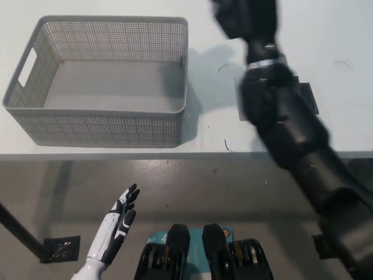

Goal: Usethe right hand to pick up a oven gloves on top of a leveled container and place it into another larger container on the left side

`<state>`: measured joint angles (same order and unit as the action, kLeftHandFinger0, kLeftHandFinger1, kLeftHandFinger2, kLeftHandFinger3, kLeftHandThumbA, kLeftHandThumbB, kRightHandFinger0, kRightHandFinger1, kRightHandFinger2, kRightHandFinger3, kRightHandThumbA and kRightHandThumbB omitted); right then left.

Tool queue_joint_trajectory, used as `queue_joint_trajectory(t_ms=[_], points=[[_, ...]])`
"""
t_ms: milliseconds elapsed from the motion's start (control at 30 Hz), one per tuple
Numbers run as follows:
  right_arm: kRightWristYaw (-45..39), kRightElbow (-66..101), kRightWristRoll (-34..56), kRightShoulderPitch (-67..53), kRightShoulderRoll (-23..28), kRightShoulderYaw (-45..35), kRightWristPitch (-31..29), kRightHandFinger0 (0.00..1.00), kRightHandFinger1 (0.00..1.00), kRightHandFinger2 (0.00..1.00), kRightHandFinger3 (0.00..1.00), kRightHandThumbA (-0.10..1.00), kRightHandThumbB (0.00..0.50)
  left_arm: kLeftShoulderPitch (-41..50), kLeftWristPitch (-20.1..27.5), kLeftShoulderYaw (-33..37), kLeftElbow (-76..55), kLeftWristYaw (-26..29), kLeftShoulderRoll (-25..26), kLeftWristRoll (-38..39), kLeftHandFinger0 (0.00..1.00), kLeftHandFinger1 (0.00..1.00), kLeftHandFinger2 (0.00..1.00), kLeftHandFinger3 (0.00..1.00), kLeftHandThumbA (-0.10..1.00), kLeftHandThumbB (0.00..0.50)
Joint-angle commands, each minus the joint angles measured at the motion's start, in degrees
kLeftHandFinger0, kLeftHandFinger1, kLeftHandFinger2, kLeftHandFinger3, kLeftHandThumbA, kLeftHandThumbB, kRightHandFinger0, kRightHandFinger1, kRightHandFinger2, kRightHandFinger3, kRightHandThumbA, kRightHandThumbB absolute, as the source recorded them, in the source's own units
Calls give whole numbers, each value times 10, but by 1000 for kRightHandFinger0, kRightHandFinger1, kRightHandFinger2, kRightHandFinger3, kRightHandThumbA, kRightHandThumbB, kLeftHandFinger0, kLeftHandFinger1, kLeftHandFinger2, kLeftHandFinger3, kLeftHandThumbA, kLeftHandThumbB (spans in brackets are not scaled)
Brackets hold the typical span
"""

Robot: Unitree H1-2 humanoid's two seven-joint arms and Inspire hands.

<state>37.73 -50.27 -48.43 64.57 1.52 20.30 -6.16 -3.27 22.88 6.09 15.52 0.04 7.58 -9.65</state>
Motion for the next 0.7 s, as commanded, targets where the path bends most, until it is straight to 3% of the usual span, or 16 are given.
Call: queue_joint_trajectory(t_ms=[0,100,167,233,300,367,400,433,467,500,533,567,633,667], points=[[43,-77,6,85,-40,18,-29,0,254,672,661,-100,198,-2,7,-2,-18,-5,6,-1,1000,1000,1000,1000,1000,244],[44,-153,10,116,-78,36,-44,0,237,694,691,-100,191,-1,9,-2,-19,-5,6,0,1000,1000,1000,1000,1000,250],[44,-196,11,134,-97,48,-48,0,179,630,661,-100,193,0,8,-2,-22,-5,5,0,1000,1000,1000,1000,1000,249],[38,-225,17,146,-112,52,-46,0,162,630,661,-100,183,0,8,-2,-23,-5,5,0,1000,1000,1000,1000,1000,250],[27,-247,22,156,-124,55,-35,0,205,697,716,-100,171,1,7,-2,-25,-6,6,0,1000,1000,1000,1000,1000,249],[-4,-265,22,167,-134,61,-3,0,330,828,854,-100,186,0,7,-1,-26,-5,7,-6,1000,1000,1000,1000,1000,236],[-32,-272,20,173,-138,65,23,60,415,941,979,-100,199,-2,7,-1,-25,-4,7,-8,1000,1000,1000,1000,1000,235],[-55,-275,22,177,-139,66,38,266,631,1000,1000,25,240,-2,6,-1,-26,-4,7,-9,1000,1000,1000,1000,1000,234],[-88,-278,24,181,-142,68,55,323,663,1000,1000,86,255,-2,6,-1,-27,-4,8,-9,1000,1000,1000,1000,1000,234],[-155,-280,45,188,-142,55,66,891,1000,1000,1000,349,307,-2,3,-1,-28,-5,7,-7,1000,1000,1000,1000,1000,246],[-189,-279,60,190,-142,45,65,1000,1000,1000,1000,391,339,-1,2,-2,-29,-4,7,-7,1000,1000,1000,1000,1000,248],[-210,-274,73,188,-137,36,56,1000,1000,1000,1000,492,410,-1,2,-1,-29,-4,8,-10,1000,1000,1000,1000,1000,247],[-246,-262,85,187,-128,28,54,1000,1000,1000,1000,682,470,-1,0,-2,-30,-5,9,-8,1000,1000,1000,1000,1000,257],[-268,-254,100,187,-125,17,49,1000,1000,1000,1000,705,477,-1,-2,-2,-33,-7,10,-6,1000,1000,1000,1000,1000,257]])
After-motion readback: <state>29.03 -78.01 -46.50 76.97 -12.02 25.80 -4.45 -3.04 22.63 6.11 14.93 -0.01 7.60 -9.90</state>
